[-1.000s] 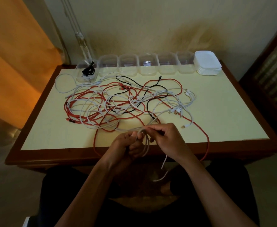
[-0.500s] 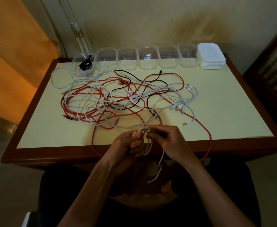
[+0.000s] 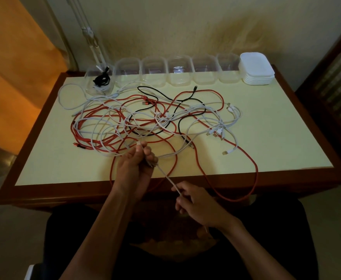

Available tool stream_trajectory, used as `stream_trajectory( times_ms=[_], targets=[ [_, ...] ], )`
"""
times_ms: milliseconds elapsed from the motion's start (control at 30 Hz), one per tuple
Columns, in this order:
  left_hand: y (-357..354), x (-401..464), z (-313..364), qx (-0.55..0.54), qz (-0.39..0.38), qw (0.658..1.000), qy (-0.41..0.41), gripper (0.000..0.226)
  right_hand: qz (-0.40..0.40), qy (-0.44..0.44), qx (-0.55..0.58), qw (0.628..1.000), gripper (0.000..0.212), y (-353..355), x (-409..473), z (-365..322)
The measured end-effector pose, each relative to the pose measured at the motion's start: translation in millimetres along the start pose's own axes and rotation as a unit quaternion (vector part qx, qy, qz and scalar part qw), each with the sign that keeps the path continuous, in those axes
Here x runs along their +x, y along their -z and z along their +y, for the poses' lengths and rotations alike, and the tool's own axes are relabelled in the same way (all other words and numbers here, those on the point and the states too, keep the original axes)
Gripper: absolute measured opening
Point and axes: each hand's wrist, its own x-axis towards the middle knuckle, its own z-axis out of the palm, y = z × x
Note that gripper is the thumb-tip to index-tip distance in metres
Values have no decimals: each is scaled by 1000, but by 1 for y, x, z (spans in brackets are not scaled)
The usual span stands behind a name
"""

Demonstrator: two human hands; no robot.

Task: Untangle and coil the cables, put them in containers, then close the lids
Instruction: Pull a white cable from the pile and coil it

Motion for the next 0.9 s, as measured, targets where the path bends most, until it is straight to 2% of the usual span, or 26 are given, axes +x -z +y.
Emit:
stream_trajectory(
  times_ms=[67, 100, 167, 233, 333, 467, 567, 667, 767, 900],
  targets=[
    [7, -2, -3, 77, 43, 996, -20, 25, -20, 18, -24, 999, 29, 4, -3, -8],
    [9, -4, -7, 151, 59, 986, -33, 25, -34, 27, -36, 998, 31, 6, -3, -14],
    [11, -10, -15, 321, 65, 943, -59, 25, -38, 58, -76, 995, 31, 9, -4, -27],
    [12, -14, -21, 421, 31, 904, -62, 23, 2, 110, -111, 988, 24, 13, -4, -39],
    [14, -19, -22, 488, -61, 871, -26, 21, 97, 134, -81, 983, 15, 26, -3, -51],
    [13, -19, -21, 445, -192, 871, 77, 26, 195, 130, -13, 972, 10, 46, 5, -51],
    [10, -18, -19, 311, -236, 914, 113, 28, 210, 123, 32, 969, 10, 47, 11, -45],
    [7, -16, -17, 227, -227, 937, 135, 28, 210, 130, 35, 968, 13, 43, 14, -36],
    [7, -14, -20, 157, -204, 956, 142, 19, 180, 130, 35, 974, 22, 38, 15, -28],
    [7, -16, -25, 139, -168, 962, 164, 14, 172, 117, 58, 976, 26, 31, 15, -21]
  ],
)
